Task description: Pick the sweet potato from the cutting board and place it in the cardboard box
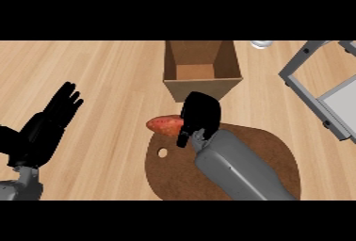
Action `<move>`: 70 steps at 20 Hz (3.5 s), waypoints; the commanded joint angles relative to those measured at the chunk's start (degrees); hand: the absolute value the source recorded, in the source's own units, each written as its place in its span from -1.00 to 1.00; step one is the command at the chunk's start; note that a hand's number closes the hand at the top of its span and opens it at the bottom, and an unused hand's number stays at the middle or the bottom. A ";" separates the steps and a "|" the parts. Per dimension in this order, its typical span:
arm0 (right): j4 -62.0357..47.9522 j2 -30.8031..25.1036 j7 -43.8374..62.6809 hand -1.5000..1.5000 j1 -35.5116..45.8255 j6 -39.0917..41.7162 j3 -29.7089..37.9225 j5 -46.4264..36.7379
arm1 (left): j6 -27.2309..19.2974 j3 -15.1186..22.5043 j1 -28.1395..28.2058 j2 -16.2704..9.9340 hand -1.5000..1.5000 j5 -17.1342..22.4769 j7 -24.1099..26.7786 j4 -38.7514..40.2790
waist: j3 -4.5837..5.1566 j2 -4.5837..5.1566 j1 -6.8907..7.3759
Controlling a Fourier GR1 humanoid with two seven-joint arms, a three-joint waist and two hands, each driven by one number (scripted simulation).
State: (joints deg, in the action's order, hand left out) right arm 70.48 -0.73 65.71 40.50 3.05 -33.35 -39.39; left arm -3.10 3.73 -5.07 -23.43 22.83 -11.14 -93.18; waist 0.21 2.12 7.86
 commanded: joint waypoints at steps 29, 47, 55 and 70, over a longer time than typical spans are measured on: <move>-44.11 0.69 19.47 1.00 58.02 -6.63 7.92 -14.49 | 0.26 0.71 -4.95 0.88 0.00 -1.21 -1.06 4.59 | 0.36 -1.03 1.01; -54.61 0.70 12.71 1.00 52.73 -16.95 9.37 -13.83 | -0.09 -0.90 -1.90 1.20 0.00 -1.40 0.11 3.43 | 0.00 -0.85 -1.67; -53.70 0.70 11.58 1.00 45.26 -20.66 14.23 -6.51 | -1.09 0.24 -3.65 2.73 0.00 -2.78 -0.02 4.28 | -0.03 -0.63 -1.64; -46.38 0.70 7.83 -1.00 41.71 -48.38 12.91 -8.95 | -0.31 -1.55 -1.81 2.38 0.00 -1.64 -0.72 5.07 | -0.11 -1.76 -4.20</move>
State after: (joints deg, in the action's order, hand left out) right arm 21.76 -0.68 63.27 80.25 -31.06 -21.07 -46.33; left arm -3.51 2.57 -7.48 -21.26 20.93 -12.00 -89.27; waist 0.09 0.71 5.24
